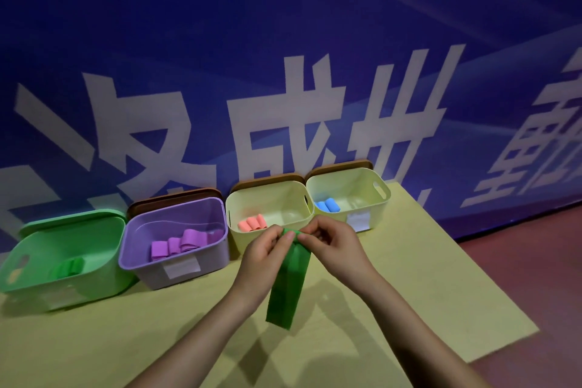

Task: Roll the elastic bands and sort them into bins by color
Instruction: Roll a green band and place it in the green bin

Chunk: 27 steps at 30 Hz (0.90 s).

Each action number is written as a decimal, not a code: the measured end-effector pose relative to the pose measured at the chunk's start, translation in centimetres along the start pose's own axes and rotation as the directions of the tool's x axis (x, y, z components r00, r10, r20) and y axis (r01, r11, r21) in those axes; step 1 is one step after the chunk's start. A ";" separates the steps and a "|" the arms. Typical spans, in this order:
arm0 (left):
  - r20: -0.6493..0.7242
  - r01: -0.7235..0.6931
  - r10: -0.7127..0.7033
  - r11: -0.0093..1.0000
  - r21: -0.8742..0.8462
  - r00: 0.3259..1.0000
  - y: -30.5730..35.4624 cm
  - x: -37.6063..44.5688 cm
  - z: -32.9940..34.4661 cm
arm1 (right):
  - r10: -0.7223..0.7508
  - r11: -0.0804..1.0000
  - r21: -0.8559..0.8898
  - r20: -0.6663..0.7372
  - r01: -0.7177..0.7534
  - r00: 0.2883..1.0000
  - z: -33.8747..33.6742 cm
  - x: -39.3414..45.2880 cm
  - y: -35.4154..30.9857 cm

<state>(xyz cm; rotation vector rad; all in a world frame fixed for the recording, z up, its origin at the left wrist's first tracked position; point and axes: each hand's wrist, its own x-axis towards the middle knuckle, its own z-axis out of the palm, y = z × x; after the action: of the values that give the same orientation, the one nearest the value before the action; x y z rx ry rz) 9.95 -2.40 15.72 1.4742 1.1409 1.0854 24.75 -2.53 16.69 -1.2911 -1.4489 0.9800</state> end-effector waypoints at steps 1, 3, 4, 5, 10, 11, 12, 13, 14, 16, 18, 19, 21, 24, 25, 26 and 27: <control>-0.012 -0.011 0.011 1.000 0.014 1.000 -0.1 0.1 0.2 | -0.007 1.000 -0.006 -0.003 0.007 1.000 -0.1 -0.2 0.1; -0.031 -0.049 0.050 0.998 0.039 0.998 -0.2 0.3 0.6 | -0.024 0.999 -0.025 -0.018 0.023 1.000 -0.3 -0.6 0.2; -0.034 -0.069 0.071 0.997 0.041 0.997 -0.1 0.3 1.0 | -0.037 0.999 -0.038 -0.028 0.036 0.999 -0.5 -0.9 0.3; -0.039 -0.088 0.089 0.995 0.038 0.995 -0.3 0.3 1.2 | -0.051 0.998 -0.051 -0.033 0.049 0.998 -0.7 -1.1 0.4; -0.111 -0.068 0.060 0.995 -0.067 0.992 0.0 -0.2 3.2 | -0.127 0.988 -0.103 -0.077 0.118 0.989 -2.0 -1.8 0.4; -0.120 -0.019 0.004 0.992 -0.124 0.993 0.2 -0.2 3.6 | -0.136 0.985 -0.119 -0.090 0.125 0.987 -2.2 -1.8 0.5; -0.108 0.036 -0.056 0.982 -0.184 0.993 0.3 -0.2 4.0 | -0.145 0.982 -0.134 -0.106 0.130 0.984 -2.5 -1.8 0.6; -0.080 0.090 -0.111 0.968 -0.236 0.991 0.4 -0.2 4.3 | -0.155 0.980 -0.144 -0.122 0.137 0.980 -2.7 -1.8 0.7; -0.043 0.143 -0.160 0.952 -0.271 0.986 0.4 -0.1 4.5 | -0.166 0.978 -0.152 -0.135 0.145 0.977 -3.1 -1.8 0.8; 0.018 0.220 -0.225 0.928 -0.301 0.974 0.7 -0.2 4.9 | -0.195 0.970 -0.174 -0.156 0.168 0.968 -3.7 -1.7 1.1; 0.043 0.246 -0.245 0.918 -0.311 0.969 1.0 -0.2 5.3 | -0.223 0.959 -0.215 -0.164 0.185 0.961 -4.0 -1.5 1.4; 0.039 0.246 -0.247 0.915 -0.318 0.968 1.2 -0.2 5.4 | -0.240 0.951 -0.239 -0.161 0.198 0.957 -4.0 -1.4 1.5; 0.016 0.234 -0.242 0.911 -0.339 0.970 1.3 -0.2 5.6 | -0.295 0.925 -0.292 -0.142 0.245 0.945 -4.1 -1.3 1.8; -0.006 0.217 -0.233 0.913 -0.345 0.972 1.4 -0.1 5.6 | -0.377 0.877 -0.355 -0.091 0.324 0.922 -4.2 -1.1 2.0; -0.011 0.209 -0.226 0.919 -0.335 0.974 1.4 0.1 5.6 | -0.385 0.873 -0.353 -0.076 0.337 0.920 -4.4 -0.9 2.0; -0.012 0.200 -0.215 0.926 -0.320 0.976 1.5 0.2 5.6 | -0.385 0.875 -0.342 -0.063 0.342 0.921 -4.6 -0.8 1.9; -0.011 0.193 -0.206 0.935 -0.299 0.978 1.5 0.5 5.5 | -0.377 0.882 -0.327 -0.054 0.340 0.925 -4.7 -0.6 1.8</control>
<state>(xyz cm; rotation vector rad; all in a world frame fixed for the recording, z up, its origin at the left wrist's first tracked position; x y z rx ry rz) 15.59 -2.98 16.32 1.0818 1.0778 1.0953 29.75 -3.02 16.07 -1.2132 -1.7224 0.4318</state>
